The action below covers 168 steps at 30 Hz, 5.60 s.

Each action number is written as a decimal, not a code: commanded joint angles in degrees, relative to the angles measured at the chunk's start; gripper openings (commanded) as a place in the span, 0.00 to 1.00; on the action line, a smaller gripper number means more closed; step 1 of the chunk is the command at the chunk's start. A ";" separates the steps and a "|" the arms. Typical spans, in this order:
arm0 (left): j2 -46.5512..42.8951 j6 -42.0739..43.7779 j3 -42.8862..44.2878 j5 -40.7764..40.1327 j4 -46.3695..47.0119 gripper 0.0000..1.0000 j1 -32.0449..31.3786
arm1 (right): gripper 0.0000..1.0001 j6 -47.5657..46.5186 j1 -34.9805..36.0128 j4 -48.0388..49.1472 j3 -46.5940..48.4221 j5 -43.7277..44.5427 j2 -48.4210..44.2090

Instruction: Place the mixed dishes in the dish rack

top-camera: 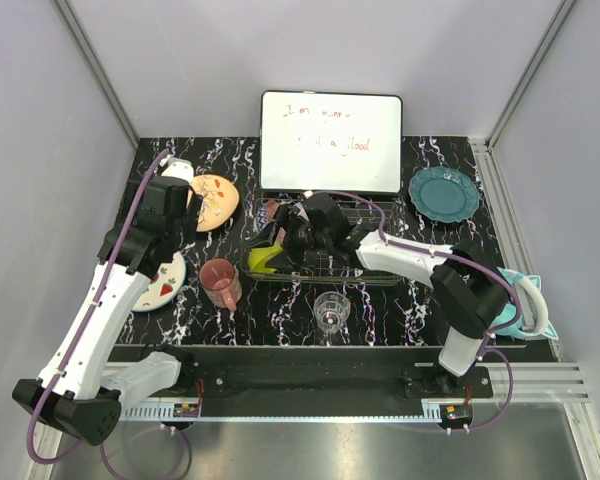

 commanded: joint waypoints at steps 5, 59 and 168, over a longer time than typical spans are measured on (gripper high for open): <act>-1.06 -0.57 -0.29 0.76 3.05 0.99 0.41 | 0.84 -2.91 -1.96 -1.04 1.68 0.64 -1.09; -6.24 2.94 -7.24 -1.18 7.01 0.99 1.91 | 0.00 0.43 -2.05 12.50 -3.24 4.70 -0.55; 2.10 4.70 -4.86 5.50 12.37 0.99 3.05 | 0.79 -3.97 -58.48 -12.54 -11.24 32.45 0.41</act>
